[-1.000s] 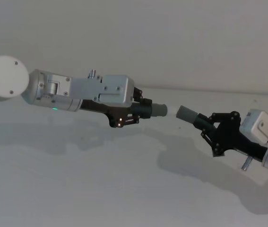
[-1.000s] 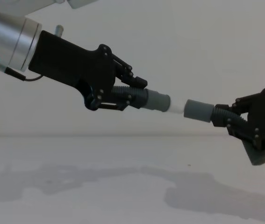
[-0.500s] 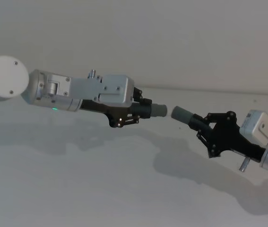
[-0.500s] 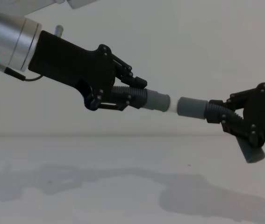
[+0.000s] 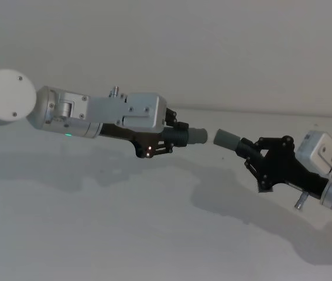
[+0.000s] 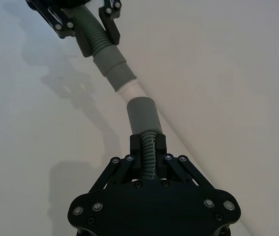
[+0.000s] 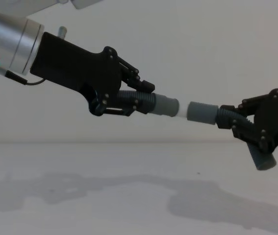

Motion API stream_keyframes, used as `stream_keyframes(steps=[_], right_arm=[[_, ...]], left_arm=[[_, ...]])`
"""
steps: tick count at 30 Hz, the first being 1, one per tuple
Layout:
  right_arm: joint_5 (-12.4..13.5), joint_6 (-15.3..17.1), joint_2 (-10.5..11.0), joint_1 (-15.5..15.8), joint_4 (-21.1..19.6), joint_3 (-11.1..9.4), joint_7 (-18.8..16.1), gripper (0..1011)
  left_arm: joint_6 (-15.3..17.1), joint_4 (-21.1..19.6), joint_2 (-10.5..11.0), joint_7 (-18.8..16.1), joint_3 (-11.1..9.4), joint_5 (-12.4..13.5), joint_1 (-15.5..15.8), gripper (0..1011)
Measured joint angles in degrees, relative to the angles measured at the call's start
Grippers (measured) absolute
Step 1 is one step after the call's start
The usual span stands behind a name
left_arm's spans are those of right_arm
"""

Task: Use both hands to pick up one end of the pipe from the table, align the ends, and insert them.

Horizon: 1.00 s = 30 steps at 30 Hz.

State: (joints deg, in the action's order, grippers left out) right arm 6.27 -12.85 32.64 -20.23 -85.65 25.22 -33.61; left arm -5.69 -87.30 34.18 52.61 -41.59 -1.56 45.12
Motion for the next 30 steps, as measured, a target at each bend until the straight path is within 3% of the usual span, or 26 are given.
stream_keyframes(steps=[30], right_arm=[[-0.2,1.5,-0.6,-0.2,1.0,-0.4,1.2,142]], left_arm=[[0.0,0.0,0.0,0.0,0.0,0.0,0.0,299]])
